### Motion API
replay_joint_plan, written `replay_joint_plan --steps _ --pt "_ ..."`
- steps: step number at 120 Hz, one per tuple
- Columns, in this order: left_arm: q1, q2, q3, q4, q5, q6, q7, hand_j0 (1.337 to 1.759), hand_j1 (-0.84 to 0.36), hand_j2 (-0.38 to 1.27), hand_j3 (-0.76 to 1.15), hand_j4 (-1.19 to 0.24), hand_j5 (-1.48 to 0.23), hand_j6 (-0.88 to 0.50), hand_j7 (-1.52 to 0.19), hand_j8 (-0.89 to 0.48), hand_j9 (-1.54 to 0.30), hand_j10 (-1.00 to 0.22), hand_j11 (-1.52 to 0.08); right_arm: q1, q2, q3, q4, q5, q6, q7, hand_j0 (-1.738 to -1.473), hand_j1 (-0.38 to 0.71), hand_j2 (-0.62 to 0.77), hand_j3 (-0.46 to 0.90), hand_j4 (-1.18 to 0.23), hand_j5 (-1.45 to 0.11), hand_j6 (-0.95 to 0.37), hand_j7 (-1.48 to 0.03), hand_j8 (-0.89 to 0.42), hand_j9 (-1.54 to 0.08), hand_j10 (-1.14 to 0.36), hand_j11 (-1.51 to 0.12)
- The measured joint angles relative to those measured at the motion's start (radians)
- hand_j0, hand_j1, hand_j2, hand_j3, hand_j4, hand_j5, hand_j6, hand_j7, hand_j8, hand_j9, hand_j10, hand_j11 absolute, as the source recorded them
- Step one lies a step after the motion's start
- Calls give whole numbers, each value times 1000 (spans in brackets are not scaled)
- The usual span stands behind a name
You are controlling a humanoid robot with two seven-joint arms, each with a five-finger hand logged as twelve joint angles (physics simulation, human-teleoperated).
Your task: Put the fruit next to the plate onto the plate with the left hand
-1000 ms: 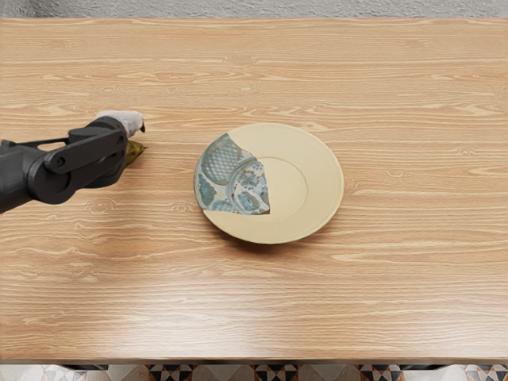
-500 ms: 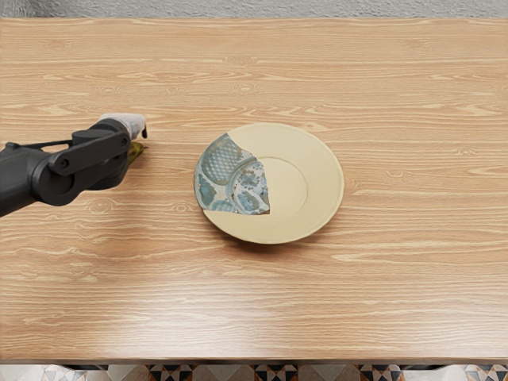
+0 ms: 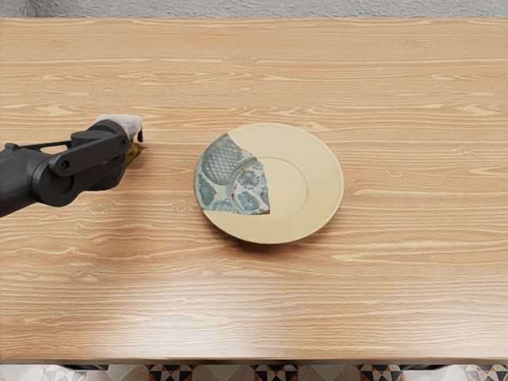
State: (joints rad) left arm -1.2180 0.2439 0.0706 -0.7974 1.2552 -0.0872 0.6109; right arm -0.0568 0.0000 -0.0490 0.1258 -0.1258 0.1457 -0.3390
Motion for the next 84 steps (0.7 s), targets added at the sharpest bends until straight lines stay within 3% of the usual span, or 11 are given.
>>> replay_joint_plan --steps 48,73,84 --pt "4 0 11 4 4 2 0 1655 -181 122 0 -480 -605 -442 -628 -471 -628 -473 -626 0 0 0 0 0 0 0 -1658 -349 0 0 0 0 0 0 0 0 0 0" --pt "5 1 23 3 8 2 1 1648 -164 45 0 -432 -670 -374 -708 -414 -715 -506 -711 0 0 0 0 0 0 0 -1658 -349 0 0 0 0 -1 0 -1 0 -1 0" --pt "5 0 29 3 9 4 1 1649 -192 106 0 -433 -670 -374 -716 -411 -729 -518 -726 0 0 0 0 0 0 0 -1658 -349 0 0 0 0 -1 0 -1 0 -1 0"
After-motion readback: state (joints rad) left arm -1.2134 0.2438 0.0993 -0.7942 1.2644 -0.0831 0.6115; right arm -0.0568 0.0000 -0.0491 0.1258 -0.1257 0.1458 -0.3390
